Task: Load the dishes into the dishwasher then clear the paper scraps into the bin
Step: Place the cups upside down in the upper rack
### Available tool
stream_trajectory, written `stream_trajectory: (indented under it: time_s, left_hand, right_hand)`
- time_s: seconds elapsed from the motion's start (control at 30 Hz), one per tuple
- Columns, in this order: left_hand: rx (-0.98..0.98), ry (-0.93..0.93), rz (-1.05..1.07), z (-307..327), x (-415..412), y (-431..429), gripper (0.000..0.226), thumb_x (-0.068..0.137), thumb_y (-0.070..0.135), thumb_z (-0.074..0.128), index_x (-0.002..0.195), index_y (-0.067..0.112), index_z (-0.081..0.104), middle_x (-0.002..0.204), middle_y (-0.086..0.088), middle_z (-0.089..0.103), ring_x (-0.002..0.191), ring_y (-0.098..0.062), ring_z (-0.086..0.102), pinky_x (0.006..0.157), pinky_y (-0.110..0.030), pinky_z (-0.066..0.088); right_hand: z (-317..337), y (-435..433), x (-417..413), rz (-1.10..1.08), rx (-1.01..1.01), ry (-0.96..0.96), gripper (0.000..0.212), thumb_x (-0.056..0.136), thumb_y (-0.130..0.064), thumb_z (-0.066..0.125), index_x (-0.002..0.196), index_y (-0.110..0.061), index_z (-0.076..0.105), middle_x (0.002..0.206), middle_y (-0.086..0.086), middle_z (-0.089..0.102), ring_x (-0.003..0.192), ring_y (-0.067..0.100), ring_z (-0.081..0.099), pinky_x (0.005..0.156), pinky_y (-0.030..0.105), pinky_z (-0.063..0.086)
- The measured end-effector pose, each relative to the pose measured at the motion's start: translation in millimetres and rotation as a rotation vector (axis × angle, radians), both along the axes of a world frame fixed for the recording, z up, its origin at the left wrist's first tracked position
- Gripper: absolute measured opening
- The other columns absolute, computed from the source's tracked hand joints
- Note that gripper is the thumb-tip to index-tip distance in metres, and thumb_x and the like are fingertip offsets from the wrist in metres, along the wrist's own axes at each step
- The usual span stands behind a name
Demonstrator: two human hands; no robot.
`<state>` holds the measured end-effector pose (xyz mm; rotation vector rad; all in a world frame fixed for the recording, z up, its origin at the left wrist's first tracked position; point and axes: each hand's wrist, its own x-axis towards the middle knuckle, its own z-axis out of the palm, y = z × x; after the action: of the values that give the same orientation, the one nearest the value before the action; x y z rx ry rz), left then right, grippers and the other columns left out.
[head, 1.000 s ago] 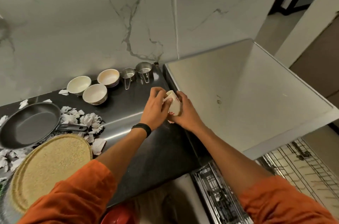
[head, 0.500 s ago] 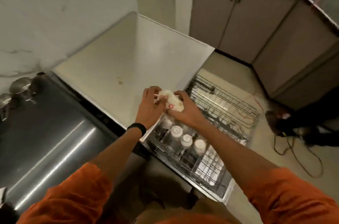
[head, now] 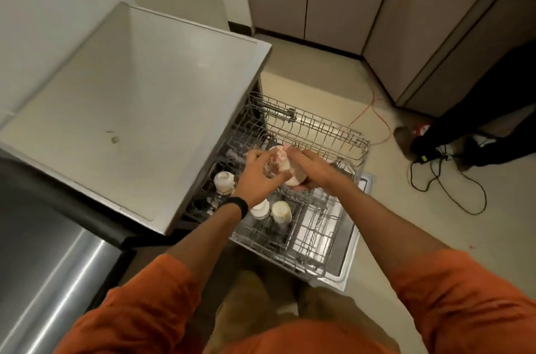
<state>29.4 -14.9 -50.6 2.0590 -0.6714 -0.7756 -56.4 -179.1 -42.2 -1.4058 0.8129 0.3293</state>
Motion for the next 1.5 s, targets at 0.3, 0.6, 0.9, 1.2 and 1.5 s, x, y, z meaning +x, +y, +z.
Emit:
stream_trajectory:
  time_s: [0.3, 0.6, 0.9, 1.2, 1.5]
  left_hand:
    - [0.177, 0.222, 0.073, -89.4, 47.4, -14.3, 0.059, 0.083, 0.068, 0.060, 0.123, 0.026, 0.068, 0.116, -0.006, 0.062, 0.101, -0.020, 0.068, 0.090, -0.048, 0.058]
    - [0.265, 0.383, -0.052, -172.2, 54.3, -38.6, 0.037, 0.101, 0.034, 0.057, 0.122, 0.006, 0.067, 0.114, -0.014, 0.070, 0.105, -0.029, 0.067, 0.090, -0.053, 0.057]
    - [0.396, 0.302, -0.144, -234.6, 45.1, -36.4, 0.059, 0.088, 0.053, 0.050, 0.138, 0.022, 0.058, 0.130, -0.013, 0.061, 0.112, -0.027, 0.063, 0.097, -0.049, 0.054]
    - [0.421, 0.234, -0.077, -232.6, 29.9, -41.6, 0.042, 0.100, 0.029, 0.053, 0.142, 0.025, 0.052, 0.137, -0.011, 0.059, 0.118, -0.031, 0.060, 0.101, -0.050, 0.050]
    - [0.407, 0.172, -0.090, -199.8, 22.1, -35.5, 0.045, 0.102, 0.028, 0.054, 0.145, 0.020, 0.047, 0.141, -0.009, 0.057, 0.125, -0.029, 0.055, 0.105, -0.047, 0.046]
  right_hand:
    - [-62.6, -17.5, 23.4, -0.091, 0.056, 0.132, 0.041, 0.097, -0.027, 0.067, 0.129, -0.006, 0.052, 0.109, 0.017, 0.066, 0.078, 0.026, 0.075, 0.061, 0.030, 0.063]
    - [-154.1, -24.0, 24.1, -0.055, -0.069, 0.276, 0.047, 0.096, -0.037, 0.067, 0.126, -0.002, 0.060, 0.100, 0.021, 0.072, 0.079, 0.036, 0.076, 0.079, 0.053, 0.061]
    - [-200.7, -14.7, 12.3, -0.039, -0.098, 0.351, 0.042, 0.096, -0.032, 0.067, 0.128, -0.005, 0.058, 0.108, 0.020, 0.070, 0.058, 0.019, 0.071, 0.052, 0.029, 0.058]
    - [-209.8, 3.0, 14.5, 0.046, -0.297, 0.392, 0.046, 0.099, -0.045, 0.056, 0.134, -0.015, 0.053, 0.113, 0.012, 0.071, 0.091, 0.033, 0.071, 0.085, 0.054, 0.057]
    - [-184.8, 8.6, -3.5, 0.216, -0.461, 0.396, 0.053, 0.101, -0.048, 0.051, 0.141, -0.014, 0.044, 0.120, 0.012, 0.068, 0.101, 0.032, 0.066, 0.088, 0.040, 0.052]
